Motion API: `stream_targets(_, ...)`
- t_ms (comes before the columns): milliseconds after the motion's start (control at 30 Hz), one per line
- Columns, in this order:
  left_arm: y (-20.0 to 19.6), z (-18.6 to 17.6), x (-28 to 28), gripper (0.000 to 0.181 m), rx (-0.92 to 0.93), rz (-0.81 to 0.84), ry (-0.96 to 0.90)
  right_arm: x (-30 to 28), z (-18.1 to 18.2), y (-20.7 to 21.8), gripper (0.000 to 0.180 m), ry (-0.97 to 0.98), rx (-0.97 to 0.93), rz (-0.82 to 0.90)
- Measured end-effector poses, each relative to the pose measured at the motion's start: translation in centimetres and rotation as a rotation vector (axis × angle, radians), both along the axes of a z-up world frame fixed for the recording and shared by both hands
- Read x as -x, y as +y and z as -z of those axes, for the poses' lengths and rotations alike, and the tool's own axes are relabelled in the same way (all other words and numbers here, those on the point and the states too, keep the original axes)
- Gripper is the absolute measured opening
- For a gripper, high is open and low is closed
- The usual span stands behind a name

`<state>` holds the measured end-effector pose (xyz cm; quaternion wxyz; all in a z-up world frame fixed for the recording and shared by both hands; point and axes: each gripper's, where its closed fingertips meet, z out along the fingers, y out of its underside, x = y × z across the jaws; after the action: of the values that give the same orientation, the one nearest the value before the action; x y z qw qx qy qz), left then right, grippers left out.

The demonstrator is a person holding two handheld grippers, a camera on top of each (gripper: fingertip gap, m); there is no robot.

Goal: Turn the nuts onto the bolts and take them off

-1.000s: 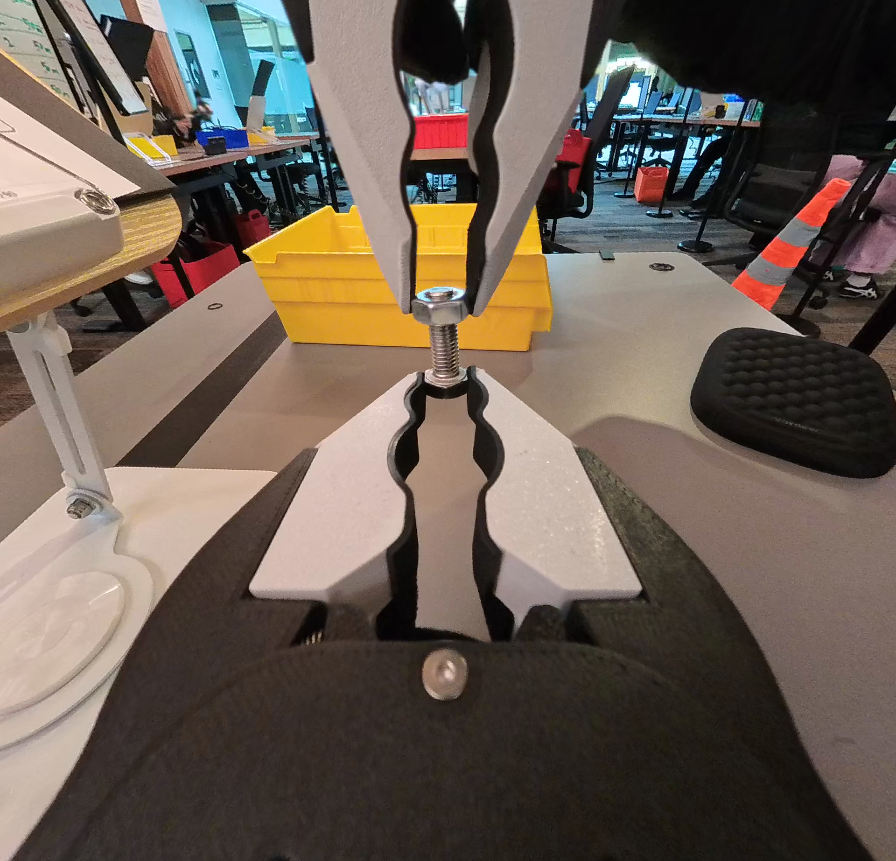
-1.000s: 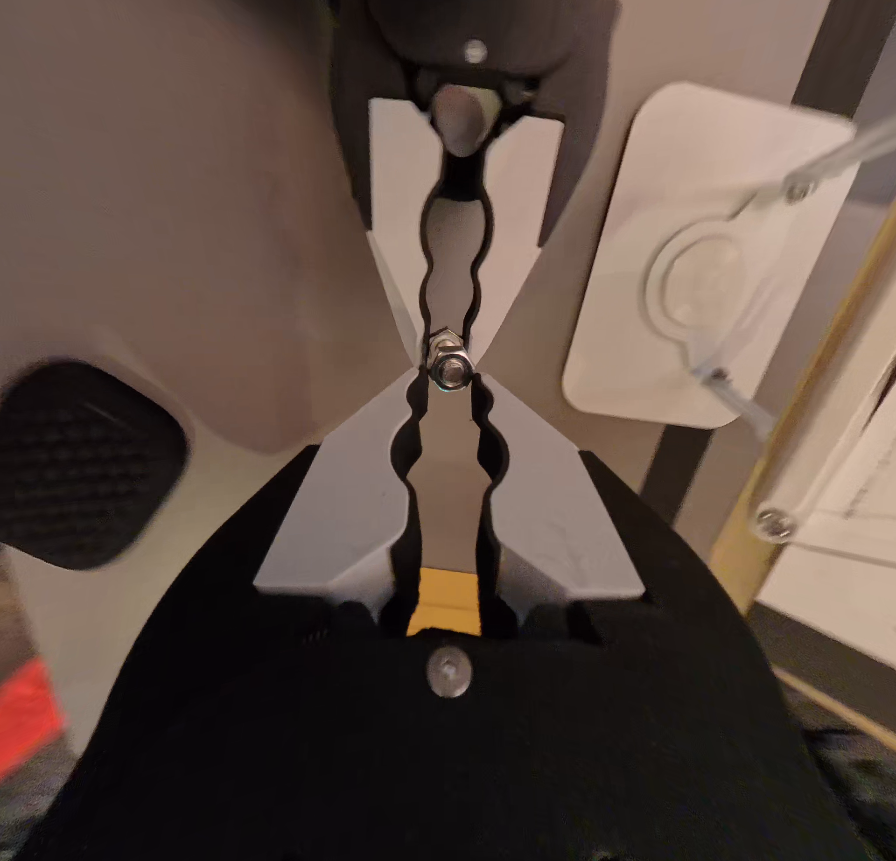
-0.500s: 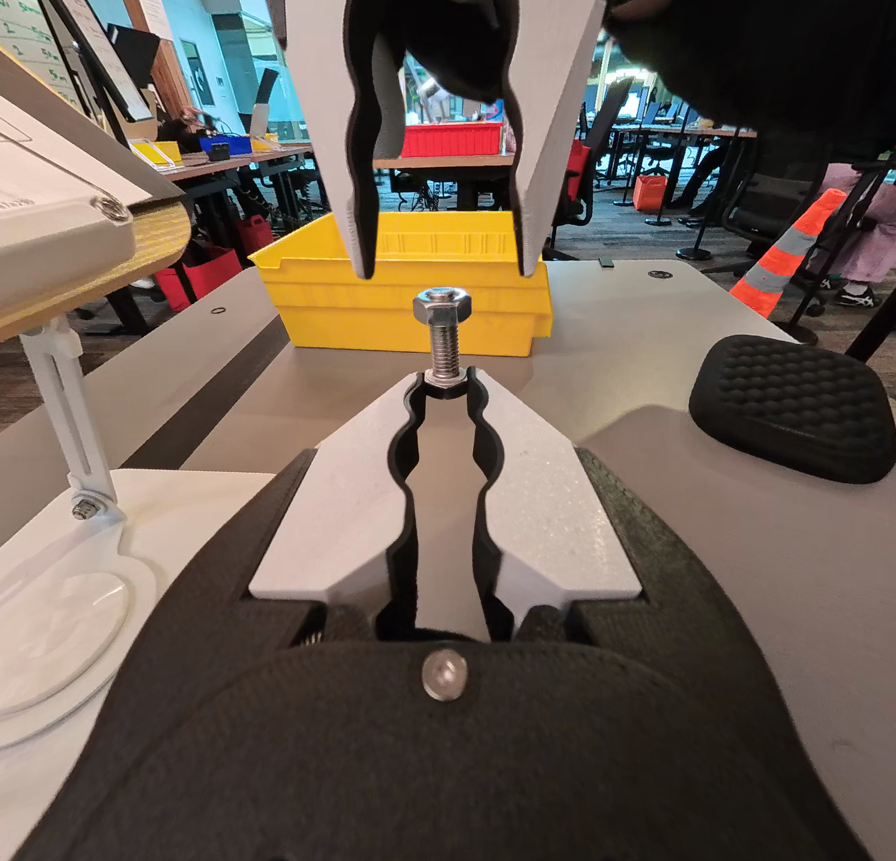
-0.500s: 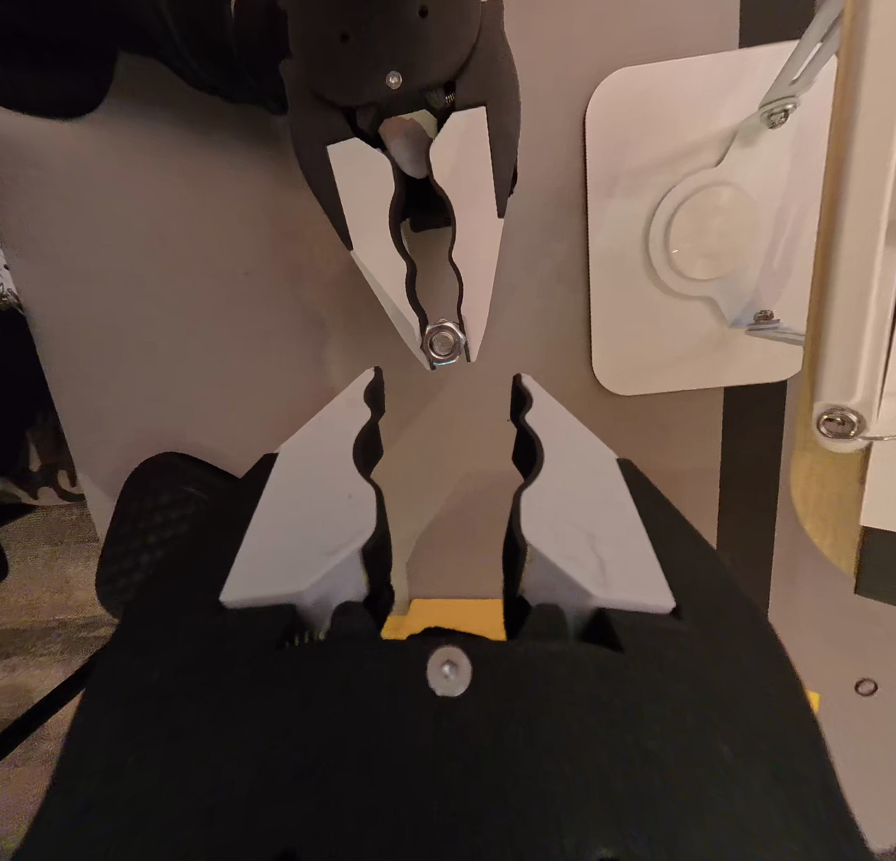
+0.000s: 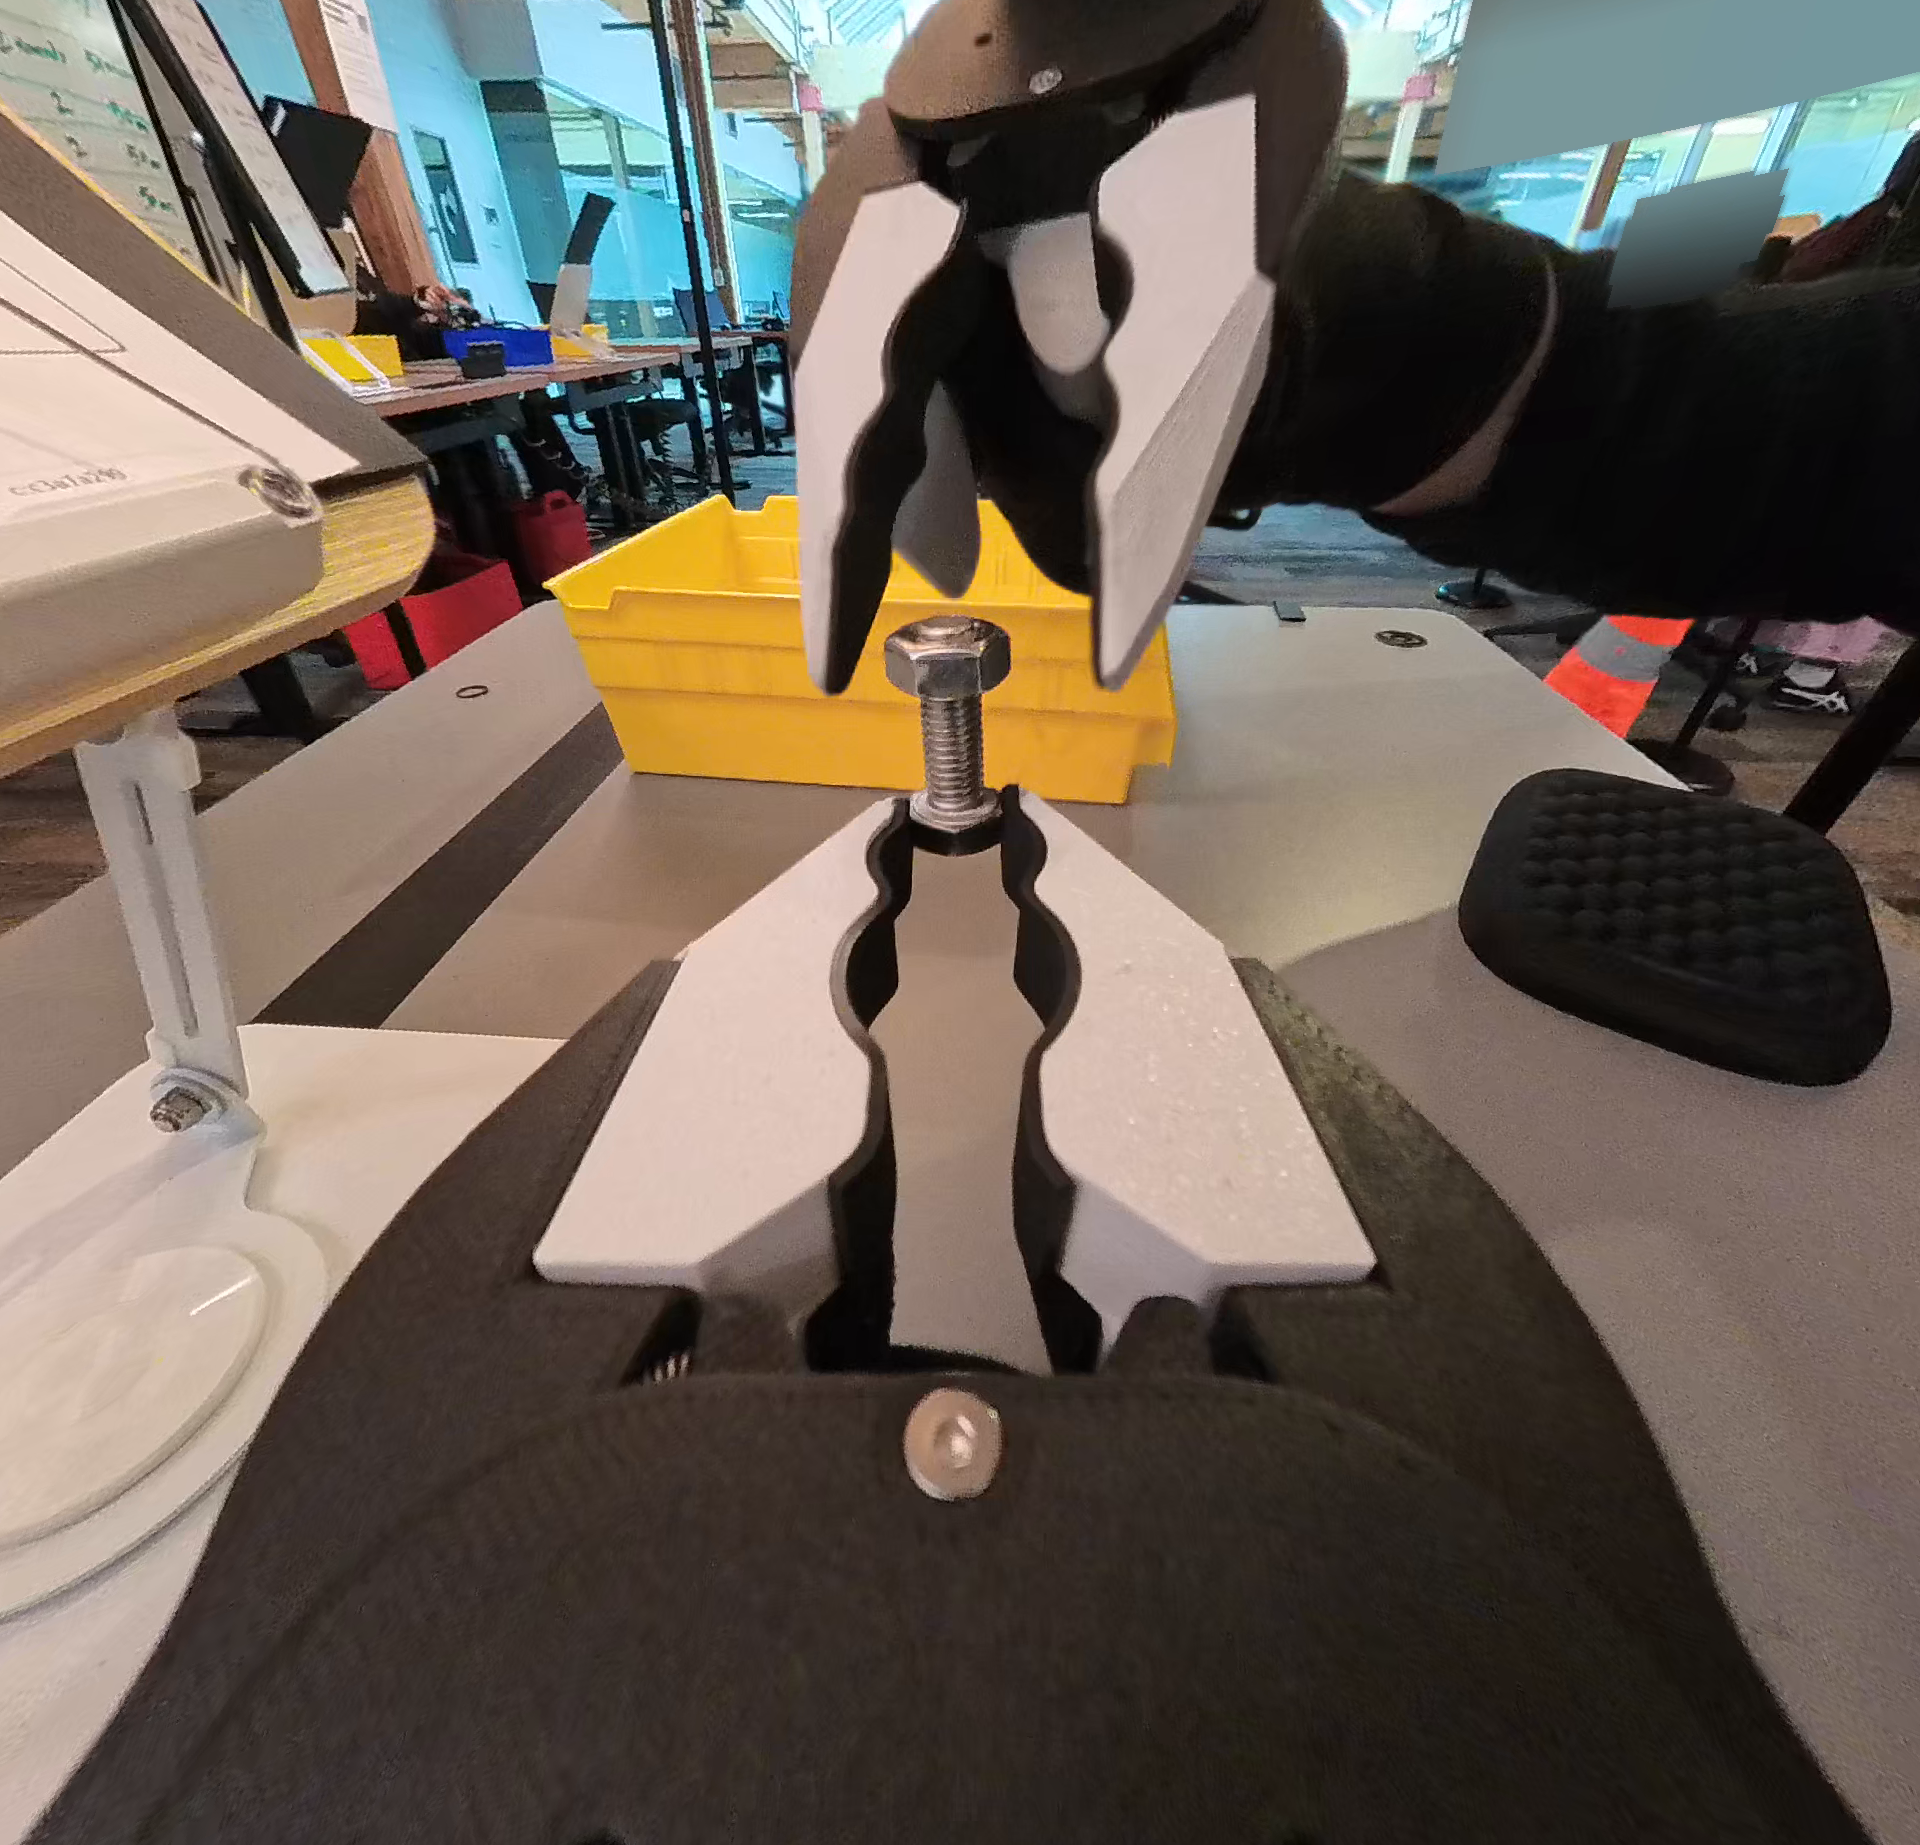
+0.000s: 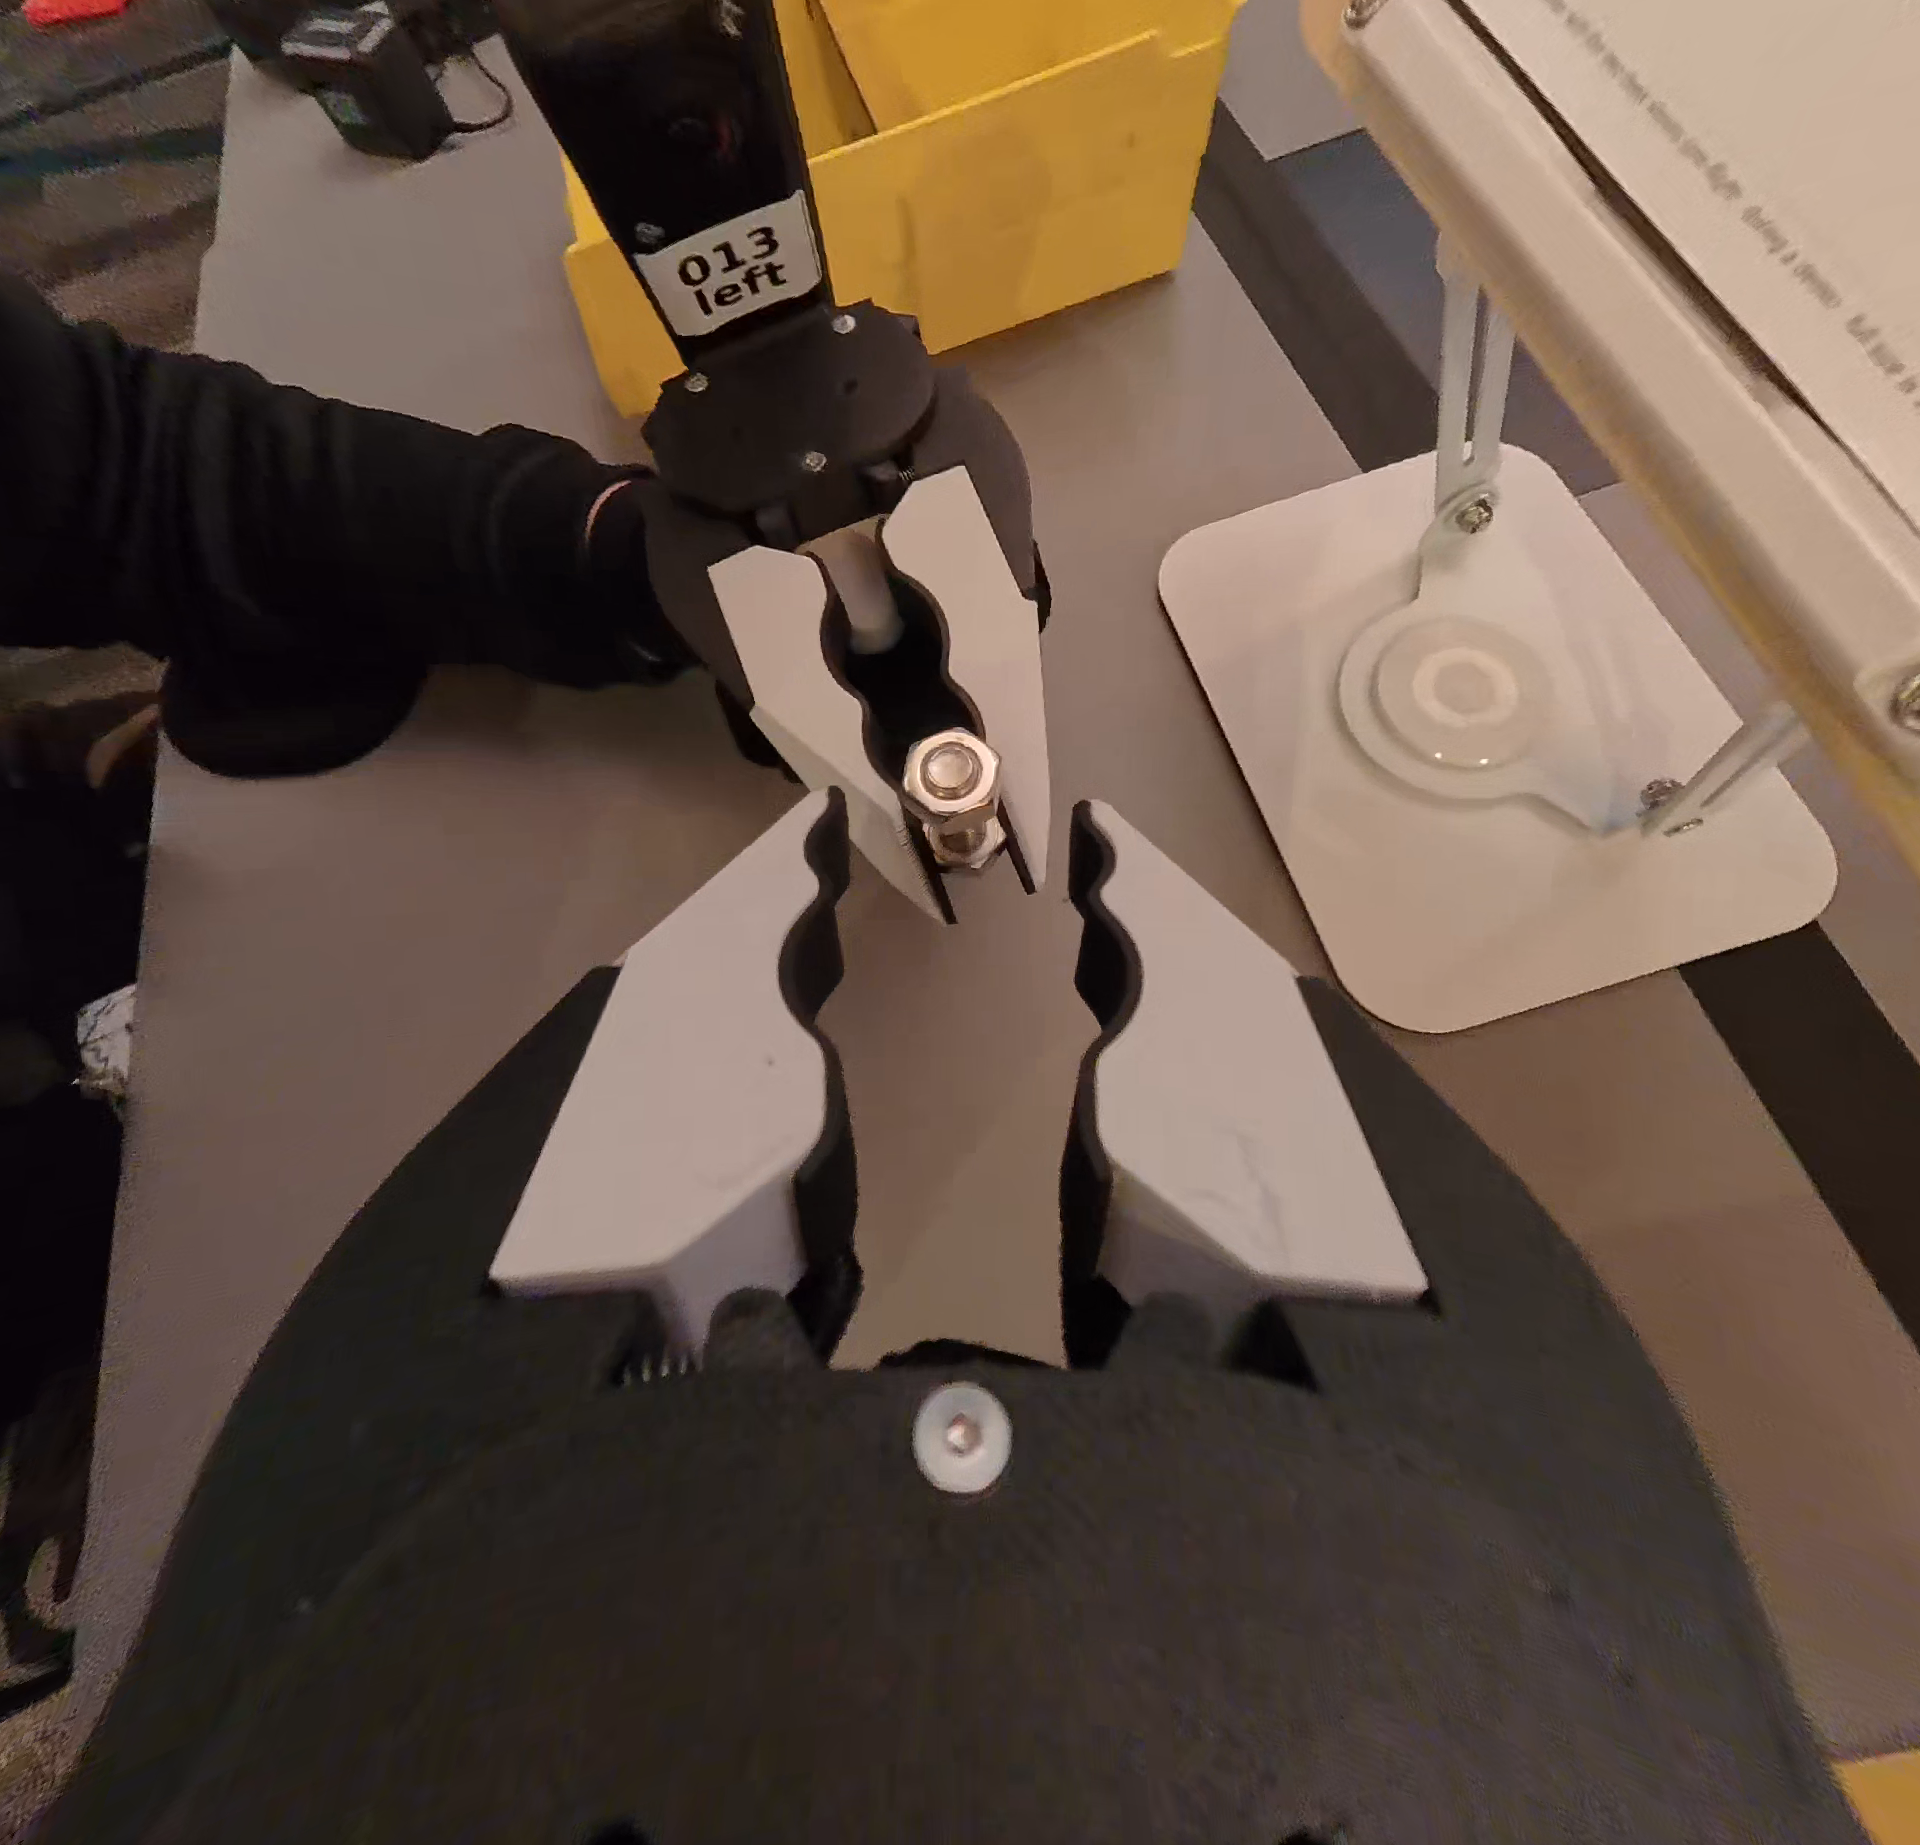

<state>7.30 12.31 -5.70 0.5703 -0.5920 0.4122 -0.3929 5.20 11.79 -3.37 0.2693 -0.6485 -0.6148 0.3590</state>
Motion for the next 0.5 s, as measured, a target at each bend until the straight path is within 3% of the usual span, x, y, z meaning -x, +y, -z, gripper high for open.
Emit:
stream_targets(167, -0.2, 0.0, -0.3, 0.015, 0.003, 0.006, -0.003, 0.7, 0.8, -0.5, 0.016, 0.079, 0.049, 0.015)
stream_targets(500, -0.2, -1.1, -0.2, 0.017, 0.011, 0.006, -0.073, 1.0, -0.4, -0.4, 0.015, 0.247, 0.073, 0.047)
